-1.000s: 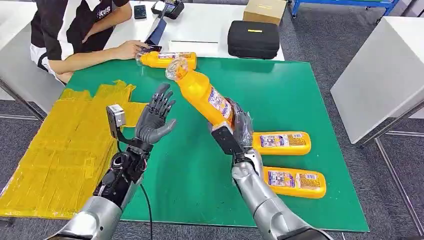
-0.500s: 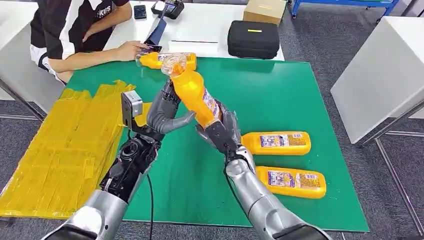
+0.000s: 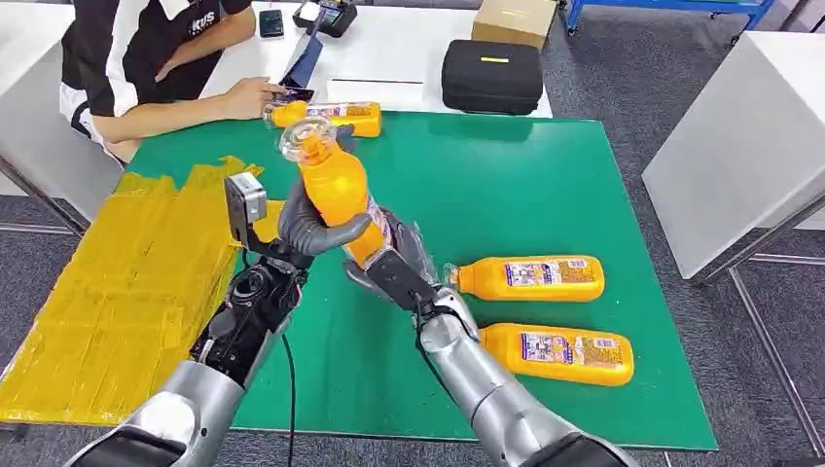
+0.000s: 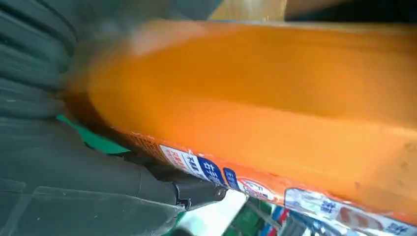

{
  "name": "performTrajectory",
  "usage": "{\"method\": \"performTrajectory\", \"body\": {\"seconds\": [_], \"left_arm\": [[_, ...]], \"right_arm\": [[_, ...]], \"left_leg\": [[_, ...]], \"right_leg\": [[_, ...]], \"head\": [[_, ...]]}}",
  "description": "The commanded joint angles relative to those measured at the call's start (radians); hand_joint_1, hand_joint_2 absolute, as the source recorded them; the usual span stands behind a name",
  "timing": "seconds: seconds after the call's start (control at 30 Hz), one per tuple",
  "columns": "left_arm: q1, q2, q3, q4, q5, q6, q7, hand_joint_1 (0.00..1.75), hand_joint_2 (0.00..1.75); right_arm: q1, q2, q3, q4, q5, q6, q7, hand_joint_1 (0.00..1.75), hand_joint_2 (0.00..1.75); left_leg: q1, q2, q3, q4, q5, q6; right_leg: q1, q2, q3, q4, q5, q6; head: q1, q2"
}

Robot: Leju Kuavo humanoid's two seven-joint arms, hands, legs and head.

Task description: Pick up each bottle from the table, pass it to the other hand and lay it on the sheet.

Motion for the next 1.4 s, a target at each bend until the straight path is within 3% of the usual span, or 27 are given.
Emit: {"method": "performTrajectory", "body": {"seconds": [0.03, 0.23, 0.27, 0.3, 0.37, 0.43, 0.5, 0.97, 1.0, 1.03, 1.23, 1.37, 1.4], "left_arm": [[-0.070, 0.109, 0.044, 0.204, 0.019, -0.005, -0.018, 0.00, 1.75], [-0.063, 0.108, 0.064, 0.205, 0.030, -0.010, -0.004, 0.02, 1.75], [-0.065, 0.101, 0.063, 0.204, 0.029, -0.008, -0.003, 0.49, 1.75], [-0.072, 0.091, 0.064, 0.206, 0.030, -0.004, 0.004, 1.41, 1.75], [-0.082, 0.075, 0.066, 0.207, 0.031, 0.009, 0.013, 1.64, 1.75], [-0.083, 0.070, 0.066, 0.206, 0.031, 0.014, 0.015, 1.64, 1.75], [-0.079, 0.070, 0.064, 0.202, 0.032, 0.012, 0.015, 1.75, 1.75], [-0.075, 0.046, 0.052, 0.199, 0.028, 0.012, 0.016, 1.75, 1.75], [-0.072, 0.047, 0.057, 0.189, 0.025, 0.030, 0.014, 1.75, 1.75], [-0.070, 0.049, 0.058, 0.185, 0.025, 0.032, 0.015, 1.75, 1.75], [-0.066, 0.062, 0.063, 0.165, -0.009, 0.101, 0.014, 1.75, 1.75], [-0.119, 0.105, 0.005, 0.184, -0.160, 0.242, 0.009, 1.75, 1.75], [-0.143, 0.125, -0.051, 0.187, -0.264, 0.351, 0.001, 1.75, 1.75]], "right_arm": [[0.013, 0.014, 0.452, -0.072, -0.051, -0.005, -0.010, 1.75, 1.75], [0.002, 0.014, 0.430, -0.052, -0.059, -0.016, -0.017, 1.75, 1.75], [-0.001, 0.013, 0.424, -0.047, -0.058, -0.018, -0.017, 1.75, 1.75], [-0.003, 0.011, 0.413, -0.037, -0.052, -0.021, -0.022, 1.75, 1.75], [-0.001, 0.003, 0.396, -0.033, -0.048, -0.016, -0.031, 1.75, 1.75], [0.001, -0.002, 0.391, -0.033, -0.047, -0.015, -0.035, 1.75, 1.75], [0.004, -0.002, 0.375, -0.033, -0.040, -0.012, -0.040, 1.75, 1.75], [0.055, -0.021, 0.291, -0.084, -0.005, -0.062, -0.040, 1.75, 1.75], [0.071, -0.026, 0.273, -0.112, -0.007, -0.083, -0.040, 0.56, 1.75], [0.080, -0.032, 0.265, -0.131, -0.008, -0.092, -0.040, 0.00, 1.75], [0.120, -0.059, 0.223, -0.221, -0.004, -0.129, -0.040, 0.00, 1.75], [0.188, -0.116, 0.167, -0.376, 0.032, -0.164, -0.016, 0.00, 1.75], [0.205, -0.138, 0.153, -0.419, 0.041, -0.150, 0.022, 0.00, 1.75]], "left_leg": [[0.001, 0.003, 0.005, 0.001, -0.003, 0.000], [0.001, 0.003, 0.005, 0.001, -0.003, 0.000], [0.001, 0.002, 0.003, 0.000, -0.002, 0.000], [0.001, 0.002, 0.006, 0.001, -0.004, 0.000], [0.001, 0.001, 0.005, 0.002, -0.004, 0.000], [0.001, -0.001, 0.004, 0.001, -0.003, 0.000], [0.001, -0.001, 0.005, 0.002, -0.004, 0.000], [0.001, -0.001, 0.005, 0.002, -0.004, 0.000], [0.001, -0.002, 0.005, 0.002, -0.004, 0.000], [0.001, -0.002, 0.004, 0.001, -0.003, 0.000], [0.001, 0.000, 0.003, 0.001, -0.003, 0.000], [0.001, -0.002, 0.005, 0.002, -0.004, 0.000], [0.000, -0.001, 0.004, 0.001, -0.003, 0.000]], "right_leg": [[0.001, 0.004, 0.003, 0.001, -0.002, -0.005], [0.001, 0.004, 0.004, 0.001, -0.002, -0.005], [0.001, 0.002, 0.003, 0.000, -0.002, -0.004], [0.001, 0.003, 0.005, 0.002, -0.003, -0.006], [0.001, 0.002, 0.005, 0.002, -0.003, -0.006], [0.001, 0.000, 0.004, 0.001, -0.003, -0.005], [0.001, 0.001, 0.005, 0.002, -0.003, -0.006], [0.001, 0.000, 0.005, 0.002, -0.004, -0.006], [0.001, 0.000, 0.005, 0.001, -0.004, -0.006], [0.001, 0.000, 0.004, 0.001, -0.003, -0.005], [0.001, 0.001, 0.003, 0.001, -0.002, -0.005], [0.001, -0.001, 0.005, 0.001, -0.004, -0.006], [0.001, 0.000, 0.003, 0.001, -0.003, -0.005]], "head": [[0.000, 0.000], [0.000, 0.000], [0.000, 0.000], [0.000, 0.000], [0.000, 0.000], [0.000, 0.000], [0.000, 0.000], [0.000, 0.000], [0.000, 0.000], [0.000, 0.000], [-0.001, 0.000], [0.000, 0.000], [0.000, 0.000]]}}
